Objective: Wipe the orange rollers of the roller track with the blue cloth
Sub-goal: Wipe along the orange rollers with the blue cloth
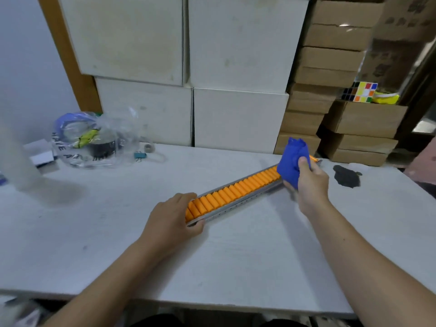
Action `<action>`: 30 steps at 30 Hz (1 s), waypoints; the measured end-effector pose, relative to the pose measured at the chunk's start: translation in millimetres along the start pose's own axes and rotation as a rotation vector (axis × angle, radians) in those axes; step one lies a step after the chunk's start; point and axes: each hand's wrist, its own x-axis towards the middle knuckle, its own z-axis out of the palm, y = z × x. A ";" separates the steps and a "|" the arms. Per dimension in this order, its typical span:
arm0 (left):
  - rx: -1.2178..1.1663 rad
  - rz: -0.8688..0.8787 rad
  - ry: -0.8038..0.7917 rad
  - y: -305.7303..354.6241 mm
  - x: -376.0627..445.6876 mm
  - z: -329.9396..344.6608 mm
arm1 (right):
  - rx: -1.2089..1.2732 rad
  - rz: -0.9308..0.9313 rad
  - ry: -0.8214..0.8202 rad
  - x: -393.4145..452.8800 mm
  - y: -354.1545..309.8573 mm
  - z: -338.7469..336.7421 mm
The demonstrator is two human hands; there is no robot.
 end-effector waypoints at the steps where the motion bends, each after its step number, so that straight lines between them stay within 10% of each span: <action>1: 0.011 0.008 0.004 -3.7 2.0 1.7 | -0.045 -0.024 0.034 11.3 5.1 2.8; 9: 0.015 0.029 0.029 -14.0 5.3 8.9 | -0.498 -0.309 0.240 88.1 29.6 4.6; 30: -0.329 -0.122 -0.034 -40.2 -12.2 0.9 | -1.106 -0.293 0.228 162.5 50.3 -14.1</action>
